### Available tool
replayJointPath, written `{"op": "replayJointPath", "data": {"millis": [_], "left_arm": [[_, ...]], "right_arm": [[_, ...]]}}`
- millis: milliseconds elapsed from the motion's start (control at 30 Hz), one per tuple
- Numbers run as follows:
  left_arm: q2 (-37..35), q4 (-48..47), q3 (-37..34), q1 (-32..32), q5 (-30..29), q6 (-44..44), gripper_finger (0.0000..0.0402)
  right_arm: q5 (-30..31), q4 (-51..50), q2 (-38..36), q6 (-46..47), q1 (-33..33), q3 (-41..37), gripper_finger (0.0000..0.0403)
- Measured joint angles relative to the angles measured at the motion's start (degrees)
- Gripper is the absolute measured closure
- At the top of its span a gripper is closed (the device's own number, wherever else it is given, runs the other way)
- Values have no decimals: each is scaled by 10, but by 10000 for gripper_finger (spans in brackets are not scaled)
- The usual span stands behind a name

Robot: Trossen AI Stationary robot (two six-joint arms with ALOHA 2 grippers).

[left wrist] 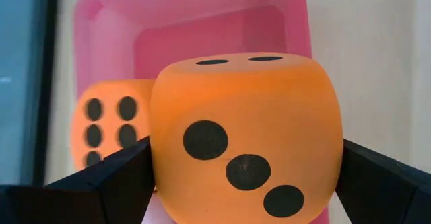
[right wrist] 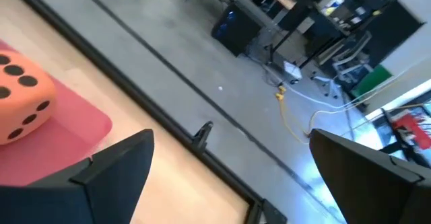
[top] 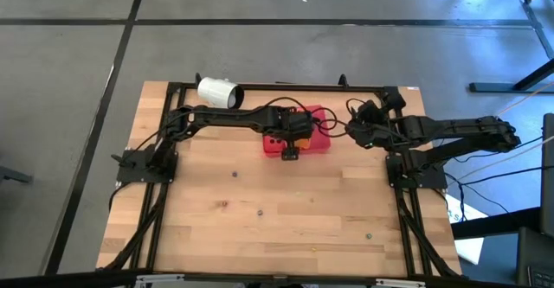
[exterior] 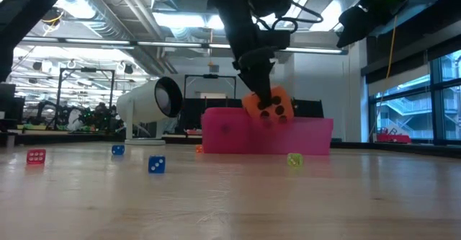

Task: Pick & Place Dice
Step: Put the big orange dice into the red bin

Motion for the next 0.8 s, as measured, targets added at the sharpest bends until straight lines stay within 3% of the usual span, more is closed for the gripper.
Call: {"op": "replayJointPath", "data": {"millis": [100, 567, 800], "left_arm": [[0, -15, 0, 1, 18, -1, 25], [0, -90, -1, 8, -5, 2, 25], [0, -93, -21, 8, -3, 2, 25]], "right_arm": [[-18, 6, 0, 0, 0, 0, 7], [-59, 66, 13, 22, 0, 0, 7], [-9, 76, 41, 20, -1, 0, 7]]}}
